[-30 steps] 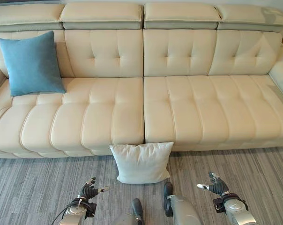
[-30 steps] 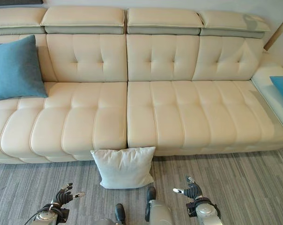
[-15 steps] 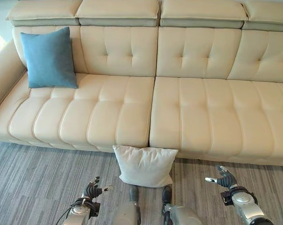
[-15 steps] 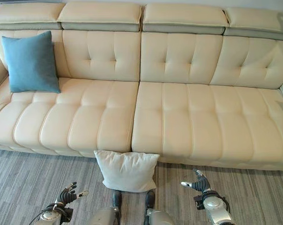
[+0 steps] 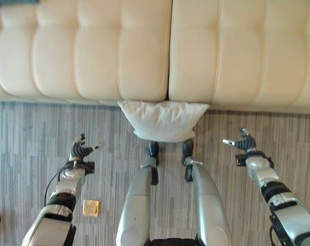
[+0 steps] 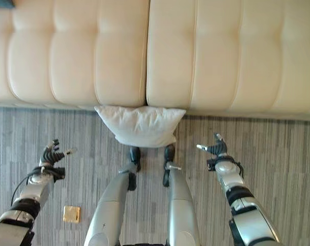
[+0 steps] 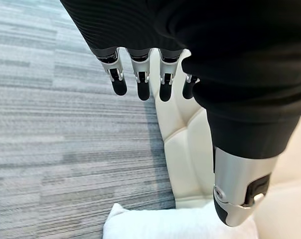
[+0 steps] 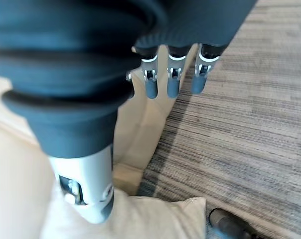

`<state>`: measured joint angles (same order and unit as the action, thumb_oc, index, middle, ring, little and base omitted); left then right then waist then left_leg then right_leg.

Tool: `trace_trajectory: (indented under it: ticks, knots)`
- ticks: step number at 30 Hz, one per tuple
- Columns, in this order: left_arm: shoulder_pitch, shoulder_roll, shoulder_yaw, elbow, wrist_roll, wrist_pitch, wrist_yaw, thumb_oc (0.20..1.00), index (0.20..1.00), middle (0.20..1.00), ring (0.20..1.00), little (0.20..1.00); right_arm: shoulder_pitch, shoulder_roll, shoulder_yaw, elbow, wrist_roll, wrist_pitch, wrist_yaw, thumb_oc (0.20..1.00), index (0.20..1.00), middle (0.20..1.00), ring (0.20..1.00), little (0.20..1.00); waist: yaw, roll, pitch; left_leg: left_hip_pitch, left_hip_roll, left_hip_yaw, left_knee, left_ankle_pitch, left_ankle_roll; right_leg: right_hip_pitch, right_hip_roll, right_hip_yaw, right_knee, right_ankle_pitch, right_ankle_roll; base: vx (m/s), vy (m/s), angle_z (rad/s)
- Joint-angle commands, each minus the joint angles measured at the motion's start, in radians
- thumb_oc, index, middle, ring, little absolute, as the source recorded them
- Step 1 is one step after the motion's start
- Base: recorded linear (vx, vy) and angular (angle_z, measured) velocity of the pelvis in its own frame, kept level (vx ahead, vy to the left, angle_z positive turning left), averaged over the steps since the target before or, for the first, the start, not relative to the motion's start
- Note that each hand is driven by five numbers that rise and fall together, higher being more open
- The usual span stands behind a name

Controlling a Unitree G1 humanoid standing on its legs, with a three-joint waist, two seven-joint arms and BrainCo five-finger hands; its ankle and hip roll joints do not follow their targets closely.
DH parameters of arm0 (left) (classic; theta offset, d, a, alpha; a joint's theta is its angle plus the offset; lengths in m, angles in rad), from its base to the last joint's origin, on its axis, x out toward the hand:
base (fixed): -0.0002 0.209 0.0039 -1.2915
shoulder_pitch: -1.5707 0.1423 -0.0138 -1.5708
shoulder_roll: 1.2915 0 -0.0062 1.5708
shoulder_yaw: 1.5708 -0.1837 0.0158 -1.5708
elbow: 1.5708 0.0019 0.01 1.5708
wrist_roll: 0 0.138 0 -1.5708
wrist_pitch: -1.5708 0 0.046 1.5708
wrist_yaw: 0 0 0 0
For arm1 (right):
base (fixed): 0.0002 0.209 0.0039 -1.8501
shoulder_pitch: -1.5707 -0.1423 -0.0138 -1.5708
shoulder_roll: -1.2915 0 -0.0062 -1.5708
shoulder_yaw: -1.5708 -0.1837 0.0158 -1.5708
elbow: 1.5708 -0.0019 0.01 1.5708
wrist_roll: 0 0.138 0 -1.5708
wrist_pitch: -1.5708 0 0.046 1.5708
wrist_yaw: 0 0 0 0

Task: Pick up all the scattered cushions and arrange them neatly on the sofa.

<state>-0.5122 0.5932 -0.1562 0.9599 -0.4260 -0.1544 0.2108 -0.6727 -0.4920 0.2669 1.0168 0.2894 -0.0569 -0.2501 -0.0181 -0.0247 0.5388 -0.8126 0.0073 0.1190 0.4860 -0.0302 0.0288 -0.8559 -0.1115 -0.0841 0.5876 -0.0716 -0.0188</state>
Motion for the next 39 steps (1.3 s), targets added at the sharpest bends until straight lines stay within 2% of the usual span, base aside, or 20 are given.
trace_trajectory:
  ticks: [1,6,7,10,13,14,15,16,17,18,21,27,28,30,31,32,33,34,38,39]
  knots:
    - [-0.077,0.069,-0.031,0.02,-0.075,-0.05,0.049,1.0,1.0,1.0,1.0,1.0,-0.058,-0.056,0.036,0.025,0.106,-0.029,-0.049,1.0,1.0,1.0,1.0,1.0,-0.003,-0.005,-0.056,-0.153,0.034,0.008,0.185,-0.137,-0.055,-0.116,-0.018,0.048,0.077,-0.073,0.073,-0.08,0.024,0.03]
    - [-0.243,0.107,-0.117,0.026,-0.088,-0.054,0.053,1.0,1.0,1.0,1.0,1.0,-0.24,-0.086,0.097,0.042,0.169,-0.039,-0.072,1.0,1.0,1.0,1.0,1.0,-0.005,0.0,-0.041,-0.339,0.031,0.001,0.298,-0.16,-0.049,-0.299,-0.025,0.067,0.189,-0.094,0.069,-0.02,0.0,0.04]
    - [-0.333,0.111,-0.173,0.039,-0.091,-0.05,0.056,1.0,1.0,1.0,1.0,1.0,-0.334,-0.08,0.137,0.048,0.19,-0.042,-0.084,1.0,1.0,1.0,1.0,1.0,-0.007,0.005,-0.032,-0.424,0.021,0.001,0.346,-0.166,-0.043,-0.376,-0.027,0.069,0.238,-0.105,0.066,0.0,0.0,0.0]
    - [-0.486,0.092,-0.259,0.057,-0.092,-0.051,0.074,1.0,1.0,1.0,1.0,1.0,-0.465,-0.03,0.195,0.06,0.242,-0.058,-0.106,1.0,1.0,1.0,1.0,1.0,-0.001,0.02,-0.027,-0.522,0.001,0.0,0.404,-0.173,-0.032,-0.476,-0.025,0.079,0.307,-0.122,0.057,0.01,-0.01,0.07]
    - [-0.596,0.029,-0.311,0.083,-0.101,-0.051,0.092,1.0,1.0,1.0,1.0,1.0,-0.557,0.053,0.237,0.045,0.297,-0.077,-0.118,1.0,1.0,1.0,1.0,1.0,0.011,0.033,-0.042,-0.574,-0.015,-0.01,0.419,-0.173,-0.021,-0.534,-0.025,0.086,0.334,-0.132,0.05,0.02,-0.033,0.07]
    - [-0.599,0.029,-0.312,0.085,-0.101,-0.051,0.093,1.0,1.0,1.0,1.0,1.0,-0.559,0.052,0.237,0.045,0.297,-0.077,-0.118,0.909,0.909,0.909,0.909,0.909,0.011,0.033,-0.043,-0.578,-0.016,-0.01,0.42,-0.173,-0.021,-0.538,-0.026,0.086,0.336,-0.132,0.05,0.02,-0.044,0.0]
    - [-0.634,-0.014,-0.33,0.081,-0.094,-0.051,0.103,0.884,0.884,0.884,0.884,0.884,-0.582,0.108,0.253,0.004,0.321,-0.103,-0.123,0.2,0.2,0.2,0.2,0.2,0.014,0.038,-0.059,-0.596,-0.023,-0.017,0.42,-0.168,-0.018,-0.556,-0.024,0.088,0.343,-0.137,0.045,0.01,-0.05,0.02]
    - [-0.646,-0.035,-0.336,0.065,-0.096,-0.057,0.112,0.479,0.479,0.479,0.479,0.479,-0.595,0.135,0.262,-0.027,0.325,-0.118,-0.131,0.2,0.2,0.2,0.2,0.2,0.016,0.039,-0.065,-0.599,-0.024,-0.02,0.419,-0.165,-0.017,-0.558,-0.023,0.087,0.342,-0.138,0.044,0.01,-0.046,0.04]
    - [-0.642,-0.044,-0.334,0.052,-0.089,-0.062,0.119,0.2,0.2,0.2,0.2,0.2,-0.592,0.152,0.266,-0.051,0.323,-0.128,-0.137,0.2,0.2,0.2,0.2,0.2,0.017,0.04,-0.072,-0.598,-0.025,-0.023,0.416,-0.164,-0.016,-0.559,-0.024,0.083,0.344,-0.138,0.043,0.01,-0.037,0.07]
    - [-0.634,-0.064,-0.333,0.003,-0.076,-0.076,0.135,0.2,0.2,0.2,0.2,0.2,-0.581,0.18,0.269,-0.115,0.318,-0.154,-0.143,0.2,0.2,0.2,0.2,0.2,0.016,0.037,-0.083,-0.59,-0.029,-0.025,0.404,-0.159,-0.015,-0.551,-0.016,0.079,0.334,-0.135,0.043,0.01,-0.015,0.09]
    - [-0.605,-0.078,-0.328,-0.072,-0.053,-0.087,0.154,0.2,0.2,0.2,0.2,0.2,-0.545,0.191,0.277,-0.179,0.282,-0.162,-0.149,0.2,0.2,0.2,0.2,0.2,0.013,0.033,-0.096,-0.566,-0.029,-0.028,0.382,-0.151,-0.017,-0.526,-0.013,0.073,0.314,-0.127,0.045,0.0,0.0,0.07]
    - [-0.399,-0.134,-0.268,-0.336,0.039,-0.094,0.188,0.2,0.2,0.2,0.2,0.2,-0.307,0.18,0.238,-0.397,0.13,-0.151,-0.137,0.2,0.2,0.2,0.2,0.2,-0.005,0.009,-0.126,-0.357,-0.001,-0.042,0.215,-0.128,-0.034,-0.324,-0.012,0.047,0.152,-0.078,0.074,-0.03,0.023,-0.02]
    - [-0.293,-0.157,-0.239,-0.45,0.067,-0.099,0.183,0.2,0.2,0.2,0.2,0.2,-0.187,0.166,0.201,-0.497,0.09,-0.151,-0.118,0.2,0.2,0.2,0.2,0.2,-0.009,0.004,-0.13,-0.257,0.001,-0.041,0.155,-0.124,-0.04,-0.232,-0.015,0.036,0.095,-0.068,0.084,0.0,0.0,0.0]
    - [-0.216,-0.162,-0.218,-0.52,0.081,-0.097,0.171,0.2,0.2,0.2,0.2,0.2,-0.101,0.157,0.181,-0.569,0.069,-0.149,-0.097,0.2,0.2,0.2,0.2,0.2,-0.011,-0.001,-0.134,-0.18,0.002,-0.042,0.106,-0.118,-0.045,-0.161,-0.013,0.031,0.05,-0.056,0.09,0.03,0.036,-0.04]
    - [-0.099,-0.161,-0.187,-0.605,0.112,-0.094,0.15,0.2,0.2,0.2,0.2,0.2,0.03,0.148,0.145,-0.668,0.054,-0.157,-0.055,0.2,0.2,0.2,0.2,0.2,-0.015,-0.011,-0.148,-0.061,0.001,-0.038,0.036,-0.116,-0.049,-0.053,-0.011,0.02,-0.019,-0.041,0.1,0.06,0.041,-0.09]
    - [-0.092,-0.162,-0.187,-0.61,0.113,-0.092,0.15,0.2,0.2,0.2,0.2,0.2,0.037,0.147,0.145,-0.673,0.053,-0.155,-0.055,0.2,0.2,0.2,0.2,0.2,-0.014,-0.012,-0.146,-0.05,0.001,-0.037,0.03,-0.114,-0.049,-0.043,-0.01,0.02,-0.024,-0.039,0.1,0.01,0.036,-0.26]
    - [-0.031,-0.164,-0.164,-0.658,0.12,-0.091,0.136,0.2,0.2,0.2,0.2,0.2,0.1,0.143,0.127,-0.736,0.037,-0.158,-0.031,0.2,0.2,0.2,0.2,0.2,-0.018,-0.02,-0.155,0.0,0.001,-0.028,-0.016,-0.08,-0.045,0.008,-0.012,0.01,-0.075,0.0,0.101,0.08,0.02,-0.36]
    - [0.087,-0.165,-0.132,-0.727,0.146,-0.086,0.106,0.2,0.2,0.2,0.2,0.2,0.219,0.14,0.093,-0.832,0.022,-0.16,0.009,0.2,0.2,0.2,0.2,0.2,-0.022,-0.032,-0.171,0.136,0.0,-0.023,-0.088,-0.074,-0.044,0.135,-0.01,0.003,-0.149,0.017,0.112,0.14,0.027,-0.38]
    - [0.255,-0.171,-0.081,-0.823,0.149,-0.083,0.072,0.2,0.2,0.2,0.2,0.2,0.369,0.127,0.037,-0.965,0.019,-0.166,0.063,0.2,0.2,0.2,0.2,0.2,-0.023,-0.041,-0.197,0.332,-0.001,-0.019,-0.198,-0.062,-0.038,0.323,0.004,0.008,-0.252,0.037,0.13,0.19,0.027,-0.18]
    - [0.344,-0.171,-0.049,-0.872,0.142,-0.088,0.049,0.2,0.2,0.2,0.2,0.2,0.445,0.11,0.006,-1.024,0.008,-0.168,0.093,0.2,0.2,0.2,0.2,0.2,-0.025,-0.046,-0.234,0.43,-0.001,-0.014,-0.255,-0.056,-0.035,0.426,0.014,0.016,-0.314,0.044,0.136,0.24,0.023,-0.16]
